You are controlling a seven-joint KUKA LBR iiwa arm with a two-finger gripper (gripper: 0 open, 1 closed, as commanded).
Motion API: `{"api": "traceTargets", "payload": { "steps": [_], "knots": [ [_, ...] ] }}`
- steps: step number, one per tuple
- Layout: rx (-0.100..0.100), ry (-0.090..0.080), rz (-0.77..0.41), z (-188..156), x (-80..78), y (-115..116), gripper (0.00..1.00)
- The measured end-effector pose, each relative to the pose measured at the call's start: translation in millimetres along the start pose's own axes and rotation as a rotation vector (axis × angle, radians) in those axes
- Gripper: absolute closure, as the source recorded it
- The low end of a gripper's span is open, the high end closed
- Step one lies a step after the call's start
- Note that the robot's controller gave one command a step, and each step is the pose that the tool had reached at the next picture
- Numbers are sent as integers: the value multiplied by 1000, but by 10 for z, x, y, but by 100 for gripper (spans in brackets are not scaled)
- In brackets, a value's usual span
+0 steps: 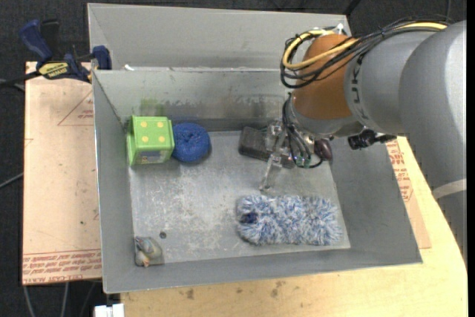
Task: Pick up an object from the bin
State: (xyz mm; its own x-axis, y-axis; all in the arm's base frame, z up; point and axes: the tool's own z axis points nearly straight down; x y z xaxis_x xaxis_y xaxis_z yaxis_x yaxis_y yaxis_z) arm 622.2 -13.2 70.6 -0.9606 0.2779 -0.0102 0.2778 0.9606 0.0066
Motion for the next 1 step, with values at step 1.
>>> {"api": "traceTargets", "payload": {
  "steps": [1],
  "knots": [
    [3, -6, -125, 22, -55, 24, 0]
  ]
}}
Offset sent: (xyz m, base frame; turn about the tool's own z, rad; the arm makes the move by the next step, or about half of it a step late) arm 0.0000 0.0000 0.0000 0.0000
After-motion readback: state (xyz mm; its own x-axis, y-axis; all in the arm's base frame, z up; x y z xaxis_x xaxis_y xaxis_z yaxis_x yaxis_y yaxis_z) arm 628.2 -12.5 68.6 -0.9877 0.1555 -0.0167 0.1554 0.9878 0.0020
